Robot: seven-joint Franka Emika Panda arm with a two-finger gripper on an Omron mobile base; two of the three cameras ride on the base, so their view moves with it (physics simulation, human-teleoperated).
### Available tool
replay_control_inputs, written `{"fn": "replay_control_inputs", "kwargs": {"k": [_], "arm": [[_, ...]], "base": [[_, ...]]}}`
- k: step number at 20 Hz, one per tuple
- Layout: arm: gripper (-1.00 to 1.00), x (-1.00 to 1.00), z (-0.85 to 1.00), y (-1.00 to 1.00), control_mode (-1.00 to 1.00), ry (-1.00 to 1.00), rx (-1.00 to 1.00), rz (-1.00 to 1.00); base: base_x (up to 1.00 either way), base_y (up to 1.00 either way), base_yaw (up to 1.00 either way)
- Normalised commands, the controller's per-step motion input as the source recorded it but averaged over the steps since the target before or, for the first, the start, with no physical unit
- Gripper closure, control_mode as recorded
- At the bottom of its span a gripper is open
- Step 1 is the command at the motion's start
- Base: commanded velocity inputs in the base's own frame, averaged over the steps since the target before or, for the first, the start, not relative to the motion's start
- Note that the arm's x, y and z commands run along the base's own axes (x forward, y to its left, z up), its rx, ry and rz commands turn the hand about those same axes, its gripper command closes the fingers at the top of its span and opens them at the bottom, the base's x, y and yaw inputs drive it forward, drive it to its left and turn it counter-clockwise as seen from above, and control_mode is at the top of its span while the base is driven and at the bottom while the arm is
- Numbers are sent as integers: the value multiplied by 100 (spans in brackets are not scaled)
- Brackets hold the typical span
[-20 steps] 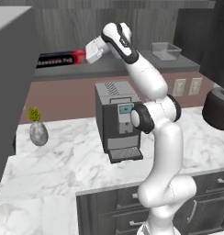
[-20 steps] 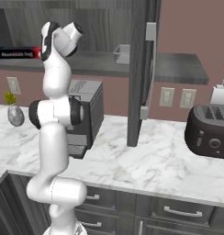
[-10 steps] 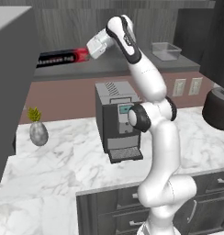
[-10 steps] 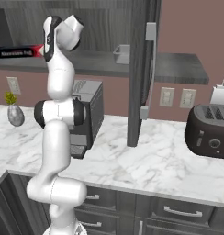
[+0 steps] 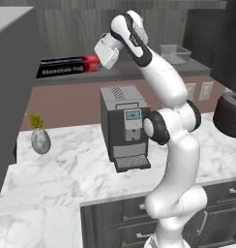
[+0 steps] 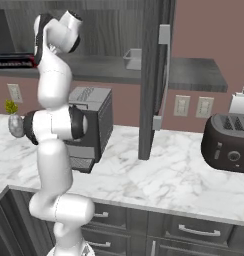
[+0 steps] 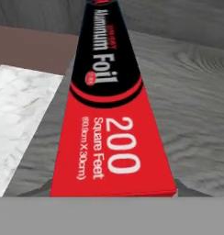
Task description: Retrieve the tupperware and aluminum foil from the cabinet and place them on the dining counter near the plate with onion and chicken drumstick to prepare for storing leftovers.
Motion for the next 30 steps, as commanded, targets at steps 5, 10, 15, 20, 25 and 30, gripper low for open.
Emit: {"fn": "replay_control_inputs", "kwargs": {"k": [5,10,15,20,25,30], "arm": [[100,-100,-88,0,-100,-55,17,-14],[100,-100,-6,-19,-100,-27,28,-15],[100,-100,2,-44,-100,-5,28,-6],[100,-100,0,-41,-100,9,11,-2],[100,-100,-5,-51,-100,19,3,0],[100,-100,-34,-41,-100,41,-5,0]], "base": [[0,0,0],[0,0,0],[0,0,0],[0,0,0],[0,0,0],[0,0,0]]}}
